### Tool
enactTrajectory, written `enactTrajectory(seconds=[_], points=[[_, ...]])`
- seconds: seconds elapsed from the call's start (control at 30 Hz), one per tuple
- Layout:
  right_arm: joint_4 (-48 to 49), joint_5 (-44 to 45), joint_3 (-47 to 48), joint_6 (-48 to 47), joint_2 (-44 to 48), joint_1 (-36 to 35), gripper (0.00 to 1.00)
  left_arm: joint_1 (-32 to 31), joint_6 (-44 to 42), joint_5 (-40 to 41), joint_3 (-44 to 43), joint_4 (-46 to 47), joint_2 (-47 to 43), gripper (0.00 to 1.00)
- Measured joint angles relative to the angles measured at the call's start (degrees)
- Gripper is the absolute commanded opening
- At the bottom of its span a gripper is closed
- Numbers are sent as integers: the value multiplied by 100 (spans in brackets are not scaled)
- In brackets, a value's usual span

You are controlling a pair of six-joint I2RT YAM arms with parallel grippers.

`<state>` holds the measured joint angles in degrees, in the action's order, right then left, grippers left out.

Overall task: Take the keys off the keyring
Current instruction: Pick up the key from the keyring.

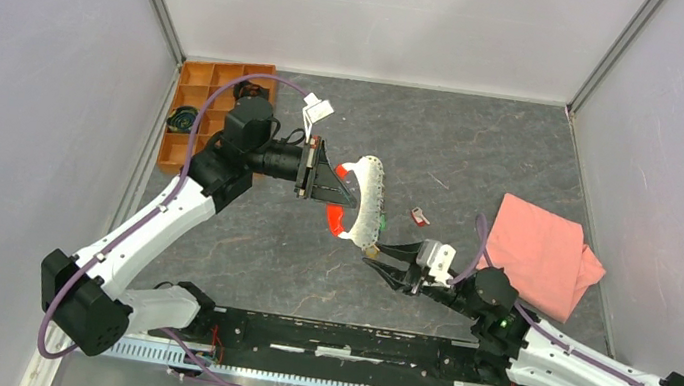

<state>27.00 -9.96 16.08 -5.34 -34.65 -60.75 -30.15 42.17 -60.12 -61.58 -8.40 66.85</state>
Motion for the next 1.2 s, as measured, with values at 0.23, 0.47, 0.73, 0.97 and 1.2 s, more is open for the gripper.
enactTrajectory(seconds=[0.23,0.47,0.73,0.97,1.2], points=[[251,-4,0,-9,-173,0,32,-9,0,0,0,2,7,2],[376,7,0,0,-208,-2,15,-22,0,0,0,2,7,2],[57,262,98,-7,-103,-2,0,-22,-2,68,0,2,4,2],[-951,651,584,-94,9,-7,0,-20,-190,520,48,-4,-201,2],[-2142,1145,1357,-361,-155,-37,0,-22,-369,1082,422,44,-507,2]])
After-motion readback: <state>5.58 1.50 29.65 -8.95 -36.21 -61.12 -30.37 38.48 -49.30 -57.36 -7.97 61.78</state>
